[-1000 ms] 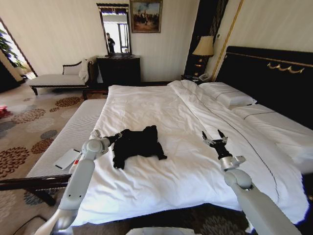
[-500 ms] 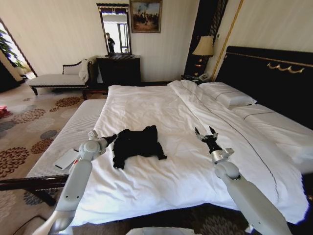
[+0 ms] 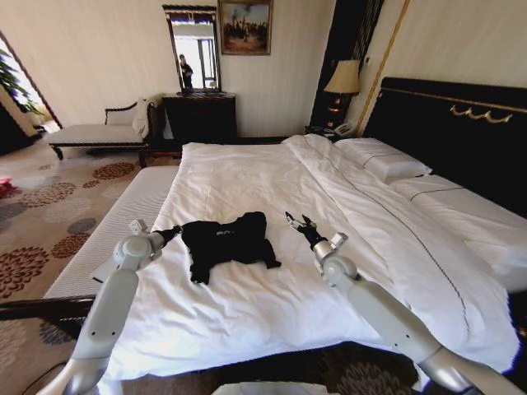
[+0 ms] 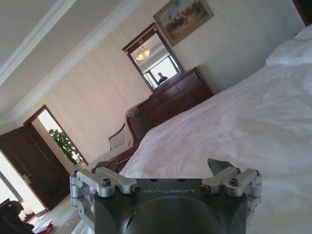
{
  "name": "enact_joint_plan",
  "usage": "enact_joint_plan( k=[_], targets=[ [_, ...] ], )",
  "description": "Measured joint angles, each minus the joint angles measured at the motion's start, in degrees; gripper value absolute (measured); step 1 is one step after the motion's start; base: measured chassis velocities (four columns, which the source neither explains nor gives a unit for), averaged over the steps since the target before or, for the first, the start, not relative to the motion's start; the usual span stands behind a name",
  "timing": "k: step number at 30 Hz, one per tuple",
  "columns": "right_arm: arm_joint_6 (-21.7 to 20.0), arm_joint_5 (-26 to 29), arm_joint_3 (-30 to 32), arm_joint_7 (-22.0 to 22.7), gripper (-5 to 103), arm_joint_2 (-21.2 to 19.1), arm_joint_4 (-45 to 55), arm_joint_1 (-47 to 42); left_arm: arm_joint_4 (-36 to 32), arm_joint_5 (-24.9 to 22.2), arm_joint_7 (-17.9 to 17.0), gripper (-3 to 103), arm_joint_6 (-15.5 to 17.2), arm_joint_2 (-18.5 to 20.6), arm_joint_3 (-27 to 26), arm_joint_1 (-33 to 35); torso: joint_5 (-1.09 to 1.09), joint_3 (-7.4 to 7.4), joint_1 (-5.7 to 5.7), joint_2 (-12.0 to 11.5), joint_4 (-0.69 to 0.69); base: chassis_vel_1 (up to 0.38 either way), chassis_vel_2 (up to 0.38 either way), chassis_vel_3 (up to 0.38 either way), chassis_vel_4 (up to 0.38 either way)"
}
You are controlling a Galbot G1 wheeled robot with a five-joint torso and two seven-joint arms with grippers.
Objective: Fold the clothes on the bed.
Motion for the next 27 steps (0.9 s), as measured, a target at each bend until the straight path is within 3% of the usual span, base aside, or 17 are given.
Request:
enact_joint_plan(
  k=[3,5,10,12,19,24,27],
  targets=[
    [-1.4,2.7,-1.7,1.3,100,0.4,-0.4,2.0,-0.5,0.0,0.0,0,0.0,0.0,0.0,0.4,-0.02,0.0,0.0,0.0,0.0,0.0,0.0,0.0,0.0],
    [-7.4,11.3,-5.4,6.3,100,2.4,-3.2,7.8,-2.1,0.1,0.0,0,0.0,-0.4,0.2,1.5,0.0,0.0,0.0,0.0,-0.03,0.0,0.0,0.0,0.0],
    [-12.7,19.1,-8.5,9.9,100,5.3,-8.4,13.4,-4.0,0.4,0.0,0,0.0,-0.9,0.5,2.4,0.02,0.0,0.0,0.0,-0.05,0.0,0.0,0.0,0.0],
    [-15.0,21.3,-10.4,10.4,100,8.5,-13.3,17.0,-4.7,0.7,0.0,0,0.0,-1.2,0.8,2.7,0.02,0.0,0.0,0.0,-0.04,0.0,0.0,0.0,0.0],
    [-19.9,21.5,-12.2,9.1,100,15.7,-24.3,22.4,-6.1,1.4,0.0,0,0.0,-1.6,1.7,2.9,0.01,0.0,0.01,0.0,-0.01,0.0,0.0,0.0,0.0],
    [-21.4,13.6,-13.9,8.9,100,18.4,-30.9,24.3,-7.2,1.4,0.0,0,0.0,-1.5,1.7,3.3,0.01,0.0,0.01,0.0,-0.05,0.0,0.0,0.0,0.0],
    [-21.3,12.1,-14.0,9.4,100,18.5,-31.5,24.5,-7.5,1.3,0.0,0,0.0,-1.4,1.5,3.5,0.01,0.0,0.01,0.0,-0.05,0.0,0.0,0.0,0.0]
  ],
)
